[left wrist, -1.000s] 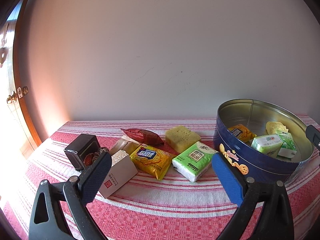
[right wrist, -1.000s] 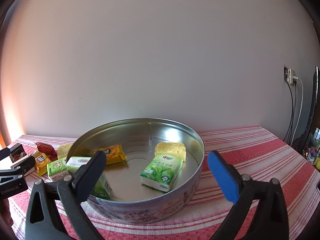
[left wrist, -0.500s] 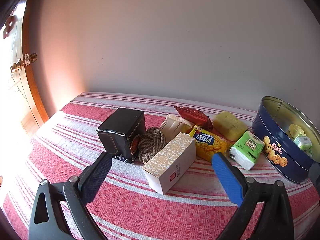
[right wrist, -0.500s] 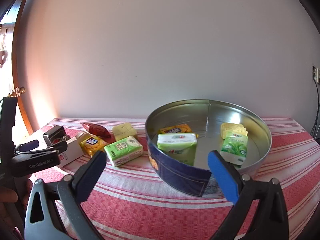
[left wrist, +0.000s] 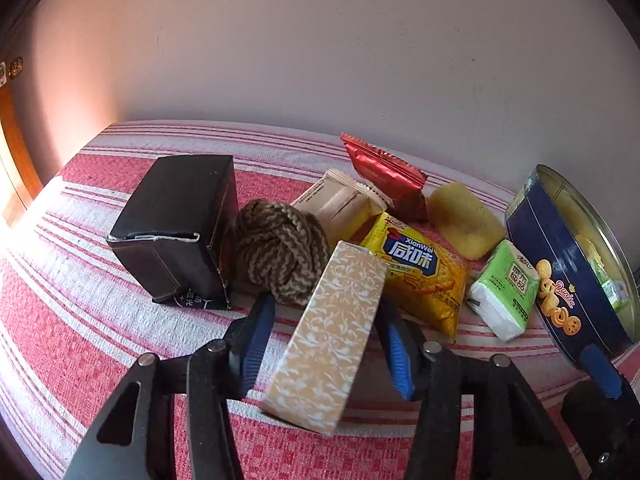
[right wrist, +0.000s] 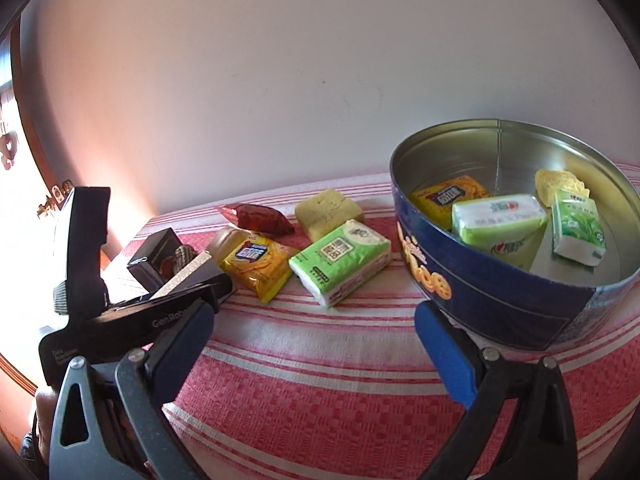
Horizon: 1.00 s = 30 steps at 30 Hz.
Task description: Organize objects
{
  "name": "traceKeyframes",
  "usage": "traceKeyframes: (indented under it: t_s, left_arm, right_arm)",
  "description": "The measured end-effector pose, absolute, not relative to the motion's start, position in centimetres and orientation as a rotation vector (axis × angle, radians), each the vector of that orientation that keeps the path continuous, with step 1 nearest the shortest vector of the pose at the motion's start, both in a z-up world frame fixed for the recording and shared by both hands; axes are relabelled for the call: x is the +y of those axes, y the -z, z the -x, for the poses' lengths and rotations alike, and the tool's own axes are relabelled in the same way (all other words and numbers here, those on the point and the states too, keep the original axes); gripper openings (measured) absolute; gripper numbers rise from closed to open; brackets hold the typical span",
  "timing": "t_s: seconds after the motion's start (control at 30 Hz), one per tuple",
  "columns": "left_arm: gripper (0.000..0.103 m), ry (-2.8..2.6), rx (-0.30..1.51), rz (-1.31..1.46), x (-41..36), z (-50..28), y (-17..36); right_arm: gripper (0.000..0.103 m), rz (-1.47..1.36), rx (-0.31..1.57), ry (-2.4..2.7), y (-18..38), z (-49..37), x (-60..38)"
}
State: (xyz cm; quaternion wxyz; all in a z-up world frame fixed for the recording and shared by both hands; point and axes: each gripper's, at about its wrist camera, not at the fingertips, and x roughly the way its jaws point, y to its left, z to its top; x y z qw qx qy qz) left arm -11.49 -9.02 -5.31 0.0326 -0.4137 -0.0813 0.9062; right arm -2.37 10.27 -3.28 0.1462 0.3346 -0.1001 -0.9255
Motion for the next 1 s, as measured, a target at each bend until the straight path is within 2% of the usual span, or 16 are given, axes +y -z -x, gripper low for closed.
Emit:
traceKeyframes:
  t_s: [0.03,0.2,0.33,0.6,0.67,0.8,0.97,1.0]
  left_arm:
    - [0.028,-2.773,-0.241,1.275,-8.9,11.4,5.4]
    - [0.027,-2.823,-0.169,1.251,-8.4,10.4,4.8]
    - [0.028,-2.969,-0.072,1.112,-9.3,9.0,2.8]
    - [0.028,-3.200,-0.069,0.860,-11.6,7.7,-0.7]
    - [0.028,-3.224,-0.089,0.834,-12.2,7.6,-1.0]
    - [0.028,-3.239,-0.129,0.832,-13.4,7.5,-1.2]
    - [0.028,-3.233,-0.174,0.878,-14.3,8.1,-0.6]
    - [0.028,-3.232,-0.178,0.884,-14.3,8.1,-0.6]
  right_arm:
    - [0.102,-0.978,-0.313,2.653,3.4,2.7,10.2]
    - [0.101,-1.038,-0.344,2.626,4.1,4.6,9.0]
    - [0.099,-1.090,-0.410,2.635,4.6,6.5,8.7]
    - [0.094,-1.225,-0.525,2.721,5.9,10.4,8.7]
    - [0.092,-1.254,-0.506,2.734,5.9,11.3,8.0]
    - [0.091,-1.320,-0.315,2.816,6.0,12.8,6.0]
    - [0.072,-1.301,-0.257,2.759,6.0,13.8,6.2]
    - [0.049,-1.322,-0.242,2.753,6.0,14.0,6.5]
